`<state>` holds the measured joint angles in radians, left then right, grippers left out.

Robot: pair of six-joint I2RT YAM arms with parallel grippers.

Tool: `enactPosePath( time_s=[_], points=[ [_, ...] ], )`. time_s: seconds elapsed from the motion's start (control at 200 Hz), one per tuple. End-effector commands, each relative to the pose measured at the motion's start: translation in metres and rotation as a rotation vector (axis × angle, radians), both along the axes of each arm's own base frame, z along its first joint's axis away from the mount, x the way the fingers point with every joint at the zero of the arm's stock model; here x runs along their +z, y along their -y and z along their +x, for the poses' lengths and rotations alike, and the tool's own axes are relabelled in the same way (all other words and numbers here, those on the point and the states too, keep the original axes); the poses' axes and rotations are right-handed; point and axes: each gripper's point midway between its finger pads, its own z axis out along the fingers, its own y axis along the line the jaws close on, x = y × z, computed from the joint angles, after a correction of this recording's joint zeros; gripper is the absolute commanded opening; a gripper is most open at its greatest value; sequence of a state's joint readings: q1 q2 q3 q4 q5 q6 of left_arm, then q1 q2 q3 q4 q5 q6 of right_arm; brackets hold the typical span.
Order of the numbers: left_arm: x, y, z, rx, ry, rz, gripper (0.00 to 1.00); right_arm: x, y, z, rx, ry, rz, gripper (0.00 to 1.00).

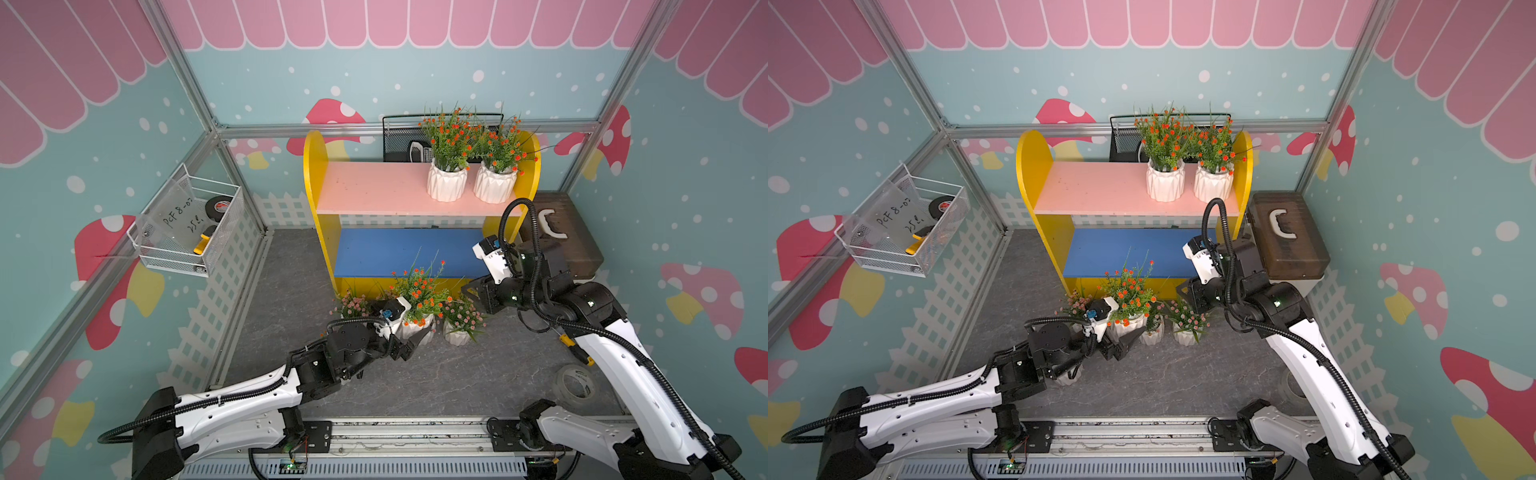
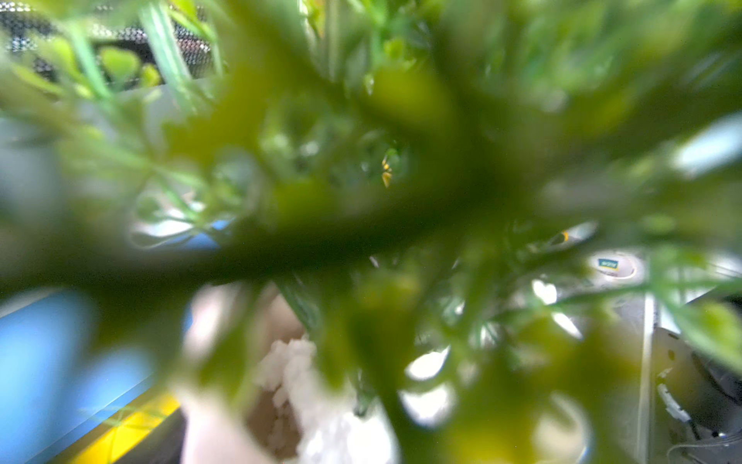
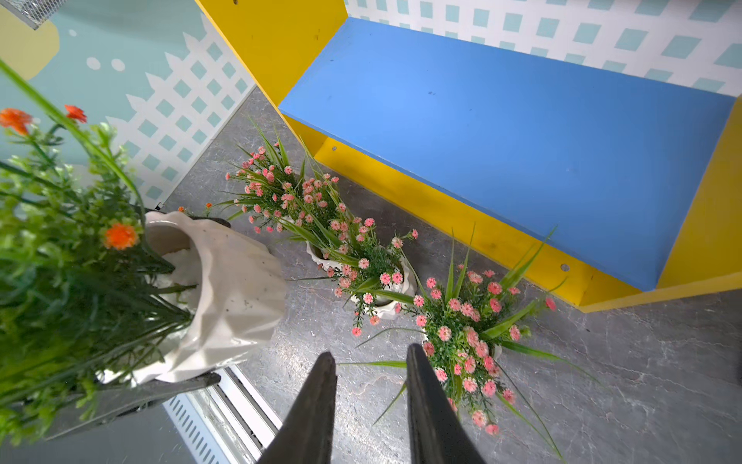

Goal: Place the baby's breath potted plants on the rack by color
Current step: Pick up the baby's breath potted plant from the center of the board, then place the baby's breath potted plant on the rack.

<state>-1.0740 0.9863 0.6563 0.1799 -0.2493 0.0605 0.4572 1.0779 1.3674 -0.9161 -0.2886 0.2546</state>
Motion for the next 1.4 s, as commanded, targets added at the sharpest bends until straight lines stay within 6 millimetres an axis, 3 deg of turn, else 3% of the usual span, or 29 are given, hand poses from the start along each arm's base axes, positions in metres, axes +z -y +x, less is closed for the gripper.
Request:
enactPosePath(
  time_s=[0.0, 0.205, 0.405, 0.745, 1.176, 1.391],
  points=[
    [0.059, -0.012, 0.005, 0.062, 0.076, -0.100, 0.73, -0.010, 0.003, -0.007, 0.015, -0.001, 0.006, 0.30],
    [0.092, -0.026, 0.015, 0.151, 0.093, -0.099, 0.73, -0.037, 0.004, -0.021, 0.030, -0.048, 0.027, 0.30],
    [0.136, -0.031, 0.024, 0.178, 0.144, -0.081, 0.73, -0.050, 0.010, -0.038, 0.034, -0.049, 0.040, 0.31],
    [0.200, -0.044, 0.069, 0.260, 0.172, -0.098, 0.73, -0.063, 0.016, -0.064, 0.055, -0.039, 0.080, 0.34],
    [0.247, -0.062, 0.126, 0.301, 0.181, -0.162, 0.73, -0.061, 0.015, -0.069, 0.079, -0.029, 0.088, 0.37],
    [0.254, -0.069, 0.160, 0.299, 0.159, -0.169, 0.73, -0.060, 0.016, -0.070, 0.075, -0.023, 0.088, 0.38]
  ],
)
